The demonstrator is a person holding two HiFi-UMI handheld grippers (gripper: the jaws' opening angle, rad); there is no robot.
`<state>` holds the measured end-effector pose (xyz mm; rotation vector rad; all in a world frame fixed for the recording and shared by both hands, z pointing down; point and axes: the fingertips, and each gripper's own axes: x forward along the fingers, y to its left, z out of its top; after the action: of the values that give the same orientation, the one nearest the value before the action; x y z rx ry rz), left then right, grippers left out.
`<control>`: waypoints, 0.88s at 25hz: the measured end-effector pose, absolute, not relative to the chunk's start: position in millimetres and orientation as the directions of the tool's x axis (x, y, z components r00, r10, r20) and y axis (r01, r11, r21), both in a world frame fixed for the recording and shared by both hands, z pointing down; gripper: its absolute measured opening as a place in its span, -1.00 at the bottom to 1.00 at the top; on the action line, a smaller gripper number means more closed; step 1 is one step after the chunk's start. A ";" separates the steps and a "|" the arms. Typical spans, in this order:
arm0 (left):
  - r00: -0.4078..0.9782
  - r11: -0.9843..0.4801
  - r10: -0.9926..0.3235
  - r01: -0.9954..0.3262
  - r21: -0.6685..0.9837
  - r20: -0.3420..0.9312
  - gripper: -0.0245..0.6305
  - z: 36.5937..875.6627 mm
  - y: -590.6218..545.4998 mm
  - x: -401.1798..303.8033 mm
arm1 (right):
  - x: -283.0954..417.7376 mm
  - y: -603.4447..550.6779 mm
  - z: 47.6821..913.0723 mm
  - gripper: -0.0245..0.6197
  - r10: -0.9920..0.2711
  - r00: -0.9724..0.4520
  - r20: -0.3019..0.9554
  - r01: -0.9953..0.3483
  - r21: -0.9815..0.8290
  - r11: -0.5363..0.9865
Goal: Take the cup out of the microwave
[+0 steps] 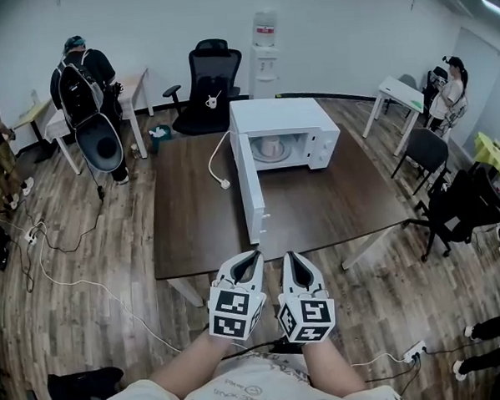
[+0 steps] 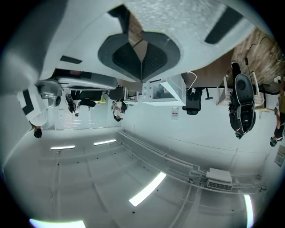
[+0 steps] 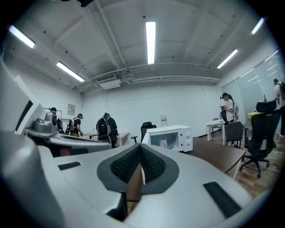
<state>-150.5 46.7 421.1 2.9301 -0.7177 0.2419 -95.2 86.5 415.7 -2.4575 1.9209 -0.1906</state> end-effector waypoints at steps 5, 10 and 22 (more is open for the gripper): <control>0.882 -0.890 -0.434 -0.451 0.068 0.183 -0.87 424.3 37.5 -127.4 | -69.4 74.9 418.9 -0.88 -0.964 0.257 0.074 -0.960 -0.094 -0.263; 0.883 -0.892 -0.429 -0.447 0.066 0.188 -0.87 426.5 17.8 -93.7 | -32.8 49.9 425.8 -0.88 -0.965 0.252 0.078 -0.958 -0.121 -0.260; 0.864 -0.872 -0.471 -0.486 0.056 0.177 -0.87 412.7 -48.1 12.5 | 72.0 -32.8 420.0 -0.87 -0.983 0.167 0.075 -0.973 -0.149 -0.177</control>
<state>12.5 -48.1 412.7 2.9376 -0.7560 0.2417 72.0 -32.8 420.0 -2.3484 1.9718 -0.2368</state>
